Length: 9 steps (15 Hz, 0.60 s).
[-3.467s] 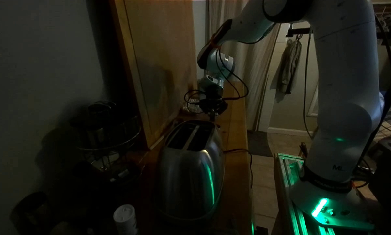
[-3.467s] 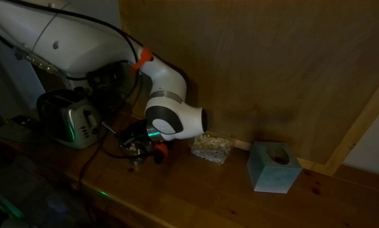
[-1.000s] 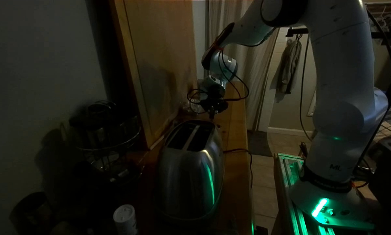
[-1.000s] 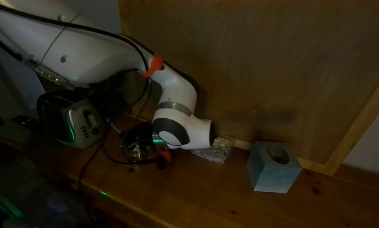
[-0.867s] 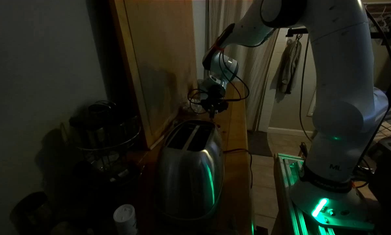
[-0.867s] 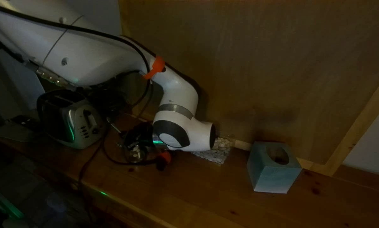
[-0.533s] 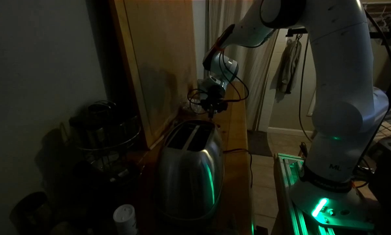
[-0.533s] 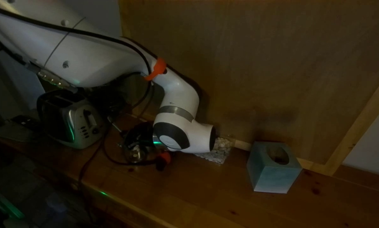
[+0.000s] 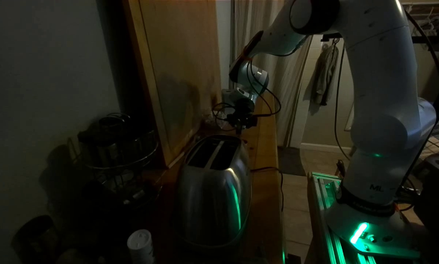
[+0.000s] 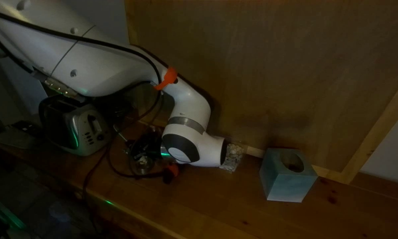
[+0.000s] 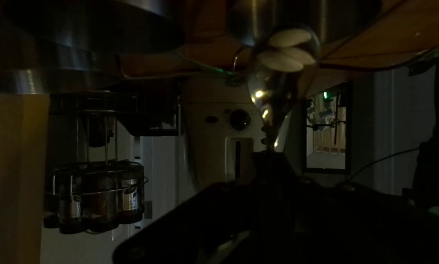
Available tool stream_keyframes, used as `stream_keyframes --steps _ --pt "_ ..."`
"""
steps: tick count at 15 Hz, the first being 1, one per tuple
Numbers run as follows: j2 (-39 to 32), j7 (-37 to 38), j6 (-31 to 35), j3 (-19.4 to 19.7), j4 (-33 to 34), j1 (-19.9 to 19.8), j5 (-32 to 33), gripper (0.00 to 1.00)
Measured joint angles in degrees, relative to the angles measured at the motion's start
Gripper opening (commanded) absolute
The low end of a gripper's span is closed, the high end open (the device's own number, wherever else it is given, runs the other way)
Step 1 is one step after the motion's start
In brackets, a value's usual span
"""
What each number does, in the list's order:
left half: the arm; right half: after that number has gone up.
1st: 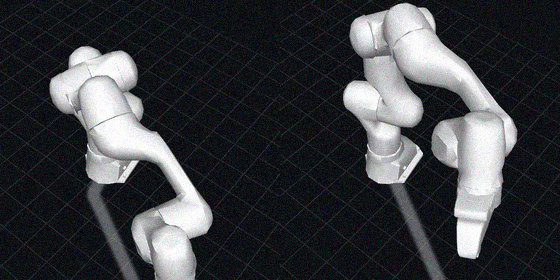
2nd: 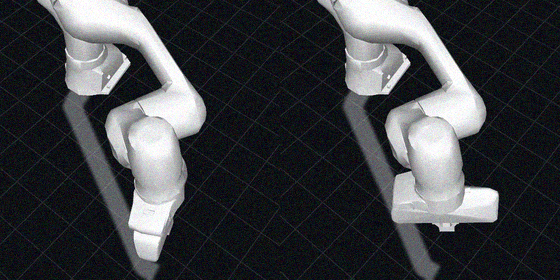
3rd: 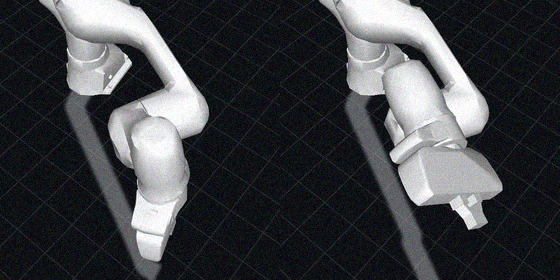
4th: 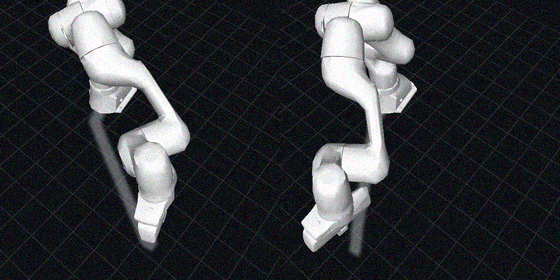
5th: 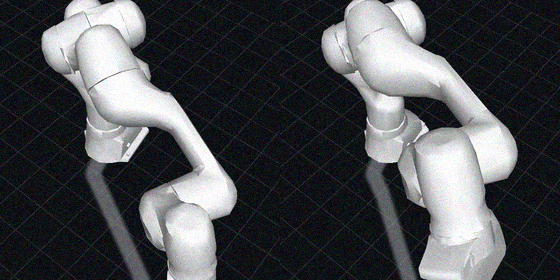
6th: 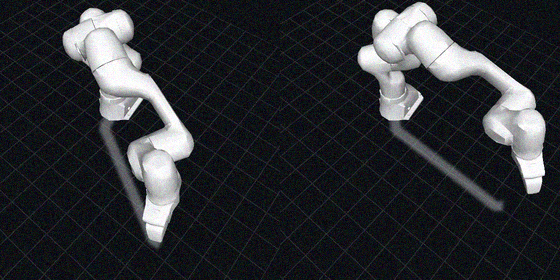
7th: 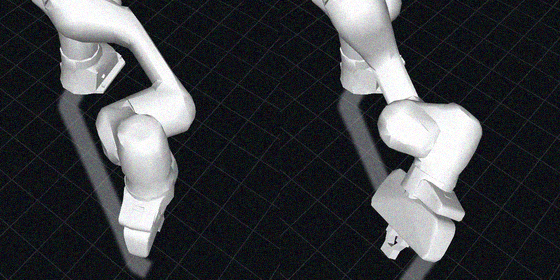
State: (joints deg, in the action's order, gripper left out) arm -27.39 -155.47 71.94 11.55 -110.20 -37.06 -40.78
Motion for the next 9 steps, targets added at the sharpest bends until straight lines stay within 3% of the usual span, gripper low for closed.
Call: stream_keyframes --steps 9 --pt "-0.3 0.1 2.1 0.7 0.0 1.7 0.0 0.02"
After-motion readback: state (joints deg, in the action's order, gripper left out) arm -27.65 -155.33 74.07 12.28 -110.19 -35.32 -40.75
